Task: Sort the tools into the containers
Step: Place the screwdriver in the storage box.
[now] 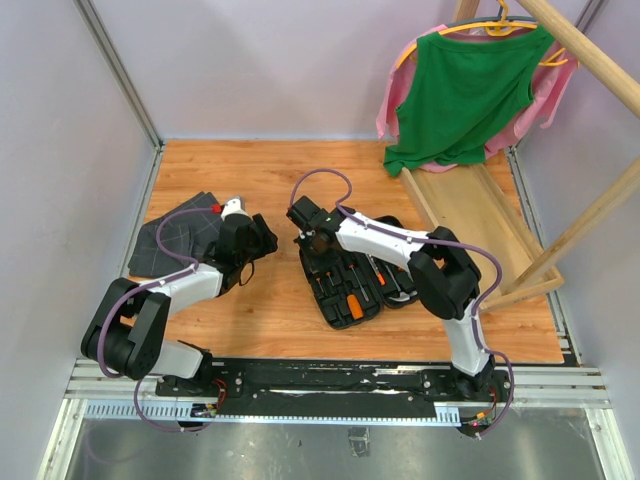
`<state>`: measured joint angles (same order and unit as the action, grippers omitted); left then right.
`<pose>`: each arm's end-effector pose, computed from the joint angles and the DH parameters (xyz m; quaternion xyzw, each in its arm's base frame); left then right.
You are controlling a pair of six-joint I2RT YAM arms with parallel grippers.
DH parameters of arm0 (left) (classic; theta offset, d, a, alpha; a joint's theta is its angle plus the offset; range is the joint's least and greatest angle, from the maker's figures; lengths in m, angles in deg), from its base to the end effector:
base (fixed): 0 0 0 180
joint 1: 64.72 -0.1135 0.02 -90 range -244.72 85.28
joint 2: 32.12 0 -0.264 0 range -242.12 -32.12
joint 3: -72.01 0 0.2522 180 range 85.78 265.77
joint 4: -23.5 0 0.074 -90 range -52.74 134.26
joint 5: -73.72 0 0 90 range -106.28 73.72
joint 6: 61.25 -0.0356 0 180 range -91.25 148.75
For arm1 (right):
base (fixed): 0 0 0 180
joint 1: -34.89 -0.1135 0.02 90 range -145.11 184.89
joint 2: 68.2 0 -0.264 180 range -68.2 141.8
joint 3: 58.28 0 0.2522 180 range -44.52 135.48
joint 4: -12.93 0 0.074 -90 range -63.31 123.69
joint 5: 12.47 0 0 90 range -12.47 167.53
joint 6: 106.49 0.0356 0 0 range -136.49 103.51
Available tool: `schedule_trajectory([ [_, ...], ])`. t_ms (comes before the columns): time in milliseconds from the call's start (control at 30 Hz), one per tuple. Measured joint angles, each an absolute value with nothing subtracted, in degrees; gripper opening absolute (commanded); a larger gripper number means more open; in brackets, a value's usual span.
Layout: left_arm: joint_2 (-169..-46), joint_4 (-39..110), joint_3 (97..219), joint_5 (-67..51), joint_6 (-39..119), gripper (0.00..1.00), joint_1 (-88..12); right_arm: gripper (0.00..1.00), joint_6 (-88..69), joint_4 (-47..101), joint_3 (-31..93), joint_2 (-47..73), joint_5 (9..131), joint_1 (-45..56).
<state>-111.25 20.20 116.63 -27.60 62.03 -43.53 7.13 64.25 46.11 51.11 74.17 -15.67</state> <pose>0.2554 -0.0915 0.1734 -0.1394 0.8571 -0.1471 0.4736 0.2760 0.3389 0.1785 -0.2337 0.9498 0.1470 0.1468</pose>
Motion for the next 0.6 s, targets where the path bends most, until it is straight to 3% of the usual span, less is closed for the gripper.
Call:
schedule_trajectory([
  [500, -111.2, 20.2, 116.6, -27.6, 62.0, 0.61, -43.5, 0.01, 7.1, 60.8, 43.0, 50.4, 74.2, -15.7],
  [600, -111.2, 20.2, 116.6, -27.7, 62.0, 0.61, -43.5, 0.06, 7.2, 59.6, 41.7, 49.4, 74.4, -15.7],
])
